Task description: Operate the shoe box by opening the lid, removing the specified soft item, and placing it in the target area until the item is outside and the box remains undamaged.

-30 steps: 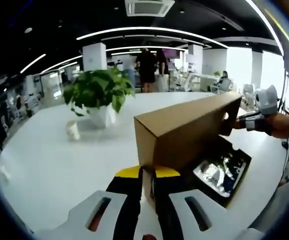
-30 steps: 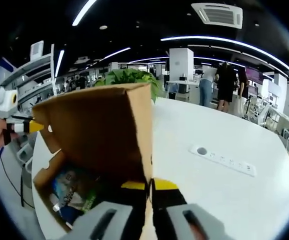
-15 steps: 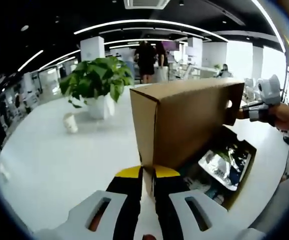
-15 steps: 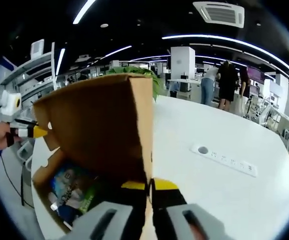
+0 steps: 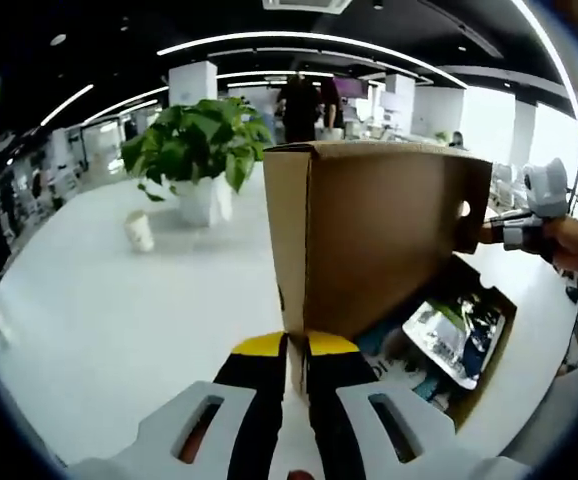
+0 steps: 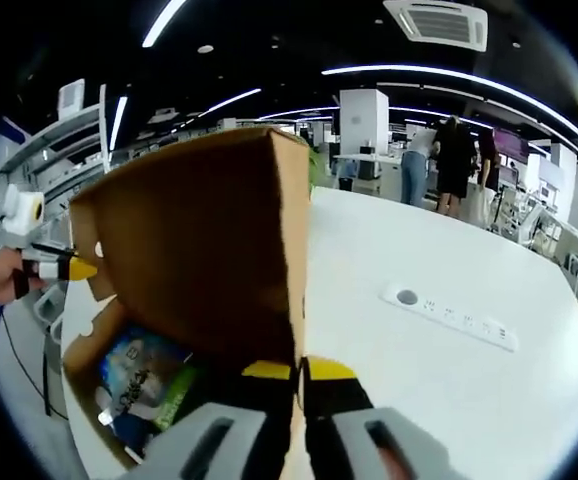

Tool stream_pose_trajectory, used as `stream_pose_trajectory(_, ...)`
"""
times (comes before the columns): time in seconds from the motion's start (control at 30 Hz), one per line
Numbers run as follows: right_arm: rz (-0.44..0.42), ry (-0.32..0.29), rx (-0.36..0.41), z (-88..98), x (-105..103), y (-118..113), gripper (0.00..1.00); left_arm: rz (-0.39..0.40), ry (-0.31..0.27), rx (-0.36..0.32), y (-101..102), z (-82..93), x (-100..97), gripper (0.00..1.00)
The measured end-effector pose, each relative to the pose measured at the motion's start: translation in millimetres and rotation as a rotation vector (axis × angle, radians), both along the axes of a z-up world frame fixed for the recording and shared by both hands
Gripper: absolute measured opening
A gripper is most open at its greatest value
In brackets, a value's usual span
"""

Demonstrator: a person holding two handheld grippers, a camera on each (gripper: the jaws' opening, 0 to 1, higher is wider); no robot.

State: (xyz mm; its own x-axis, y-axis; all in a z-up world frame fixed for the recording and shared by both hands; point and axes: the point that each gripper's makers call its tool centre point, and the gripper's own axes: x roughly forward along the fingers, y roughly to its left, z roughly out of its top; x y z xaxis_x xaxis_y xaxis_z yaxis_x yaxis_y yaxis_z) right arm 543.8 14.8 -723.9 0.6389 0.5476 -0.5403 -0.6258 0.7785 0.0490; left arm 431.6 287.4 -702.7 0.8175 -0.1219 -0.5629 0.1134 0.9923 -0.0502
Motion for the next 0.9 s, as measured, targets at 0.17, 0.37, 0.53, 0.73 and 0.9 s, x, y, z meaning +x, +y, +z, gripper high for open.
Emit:
stream_pose_trajectory(0.17, 0.004, -0.004, -0.006, -0.7, 1.0, 0.0, 0.00, -0.006, 0.001, 0.007, 0.1, -0.3, 1.1, 0.04)
stream_pose_trajectory(0.37, 0.006, -0.003, -0.010, -1.9, 2.1, 0.5, 0.00, -0.003, 0.000, 0.006, 0.6, -0.1, 2.7, 0.04)
stream_pose_trajectory(0.53, 0.001, 0.002, -0.011, -4.0, 3.3, 1.5, 0.00, -0.007, 0.005, 0.016, 1.7, -0.4, 6.3, 0.04)
stream_pose_trajectory(0.73, -0.002, 0.010, -0.013, -6.1, 6.4, 2.4, 0.00, -0.004, 0.008, 0.019, 3.4, -1.7, 11.5, 0.04)
stream_pose_trajectory(0.9, 0.001, 0.016, -0.018, -9.0, 8.8, 3.2, 0.00, -0.003, 0.010, 0.024, 5.0, -3.3, 15.2, 0.04)
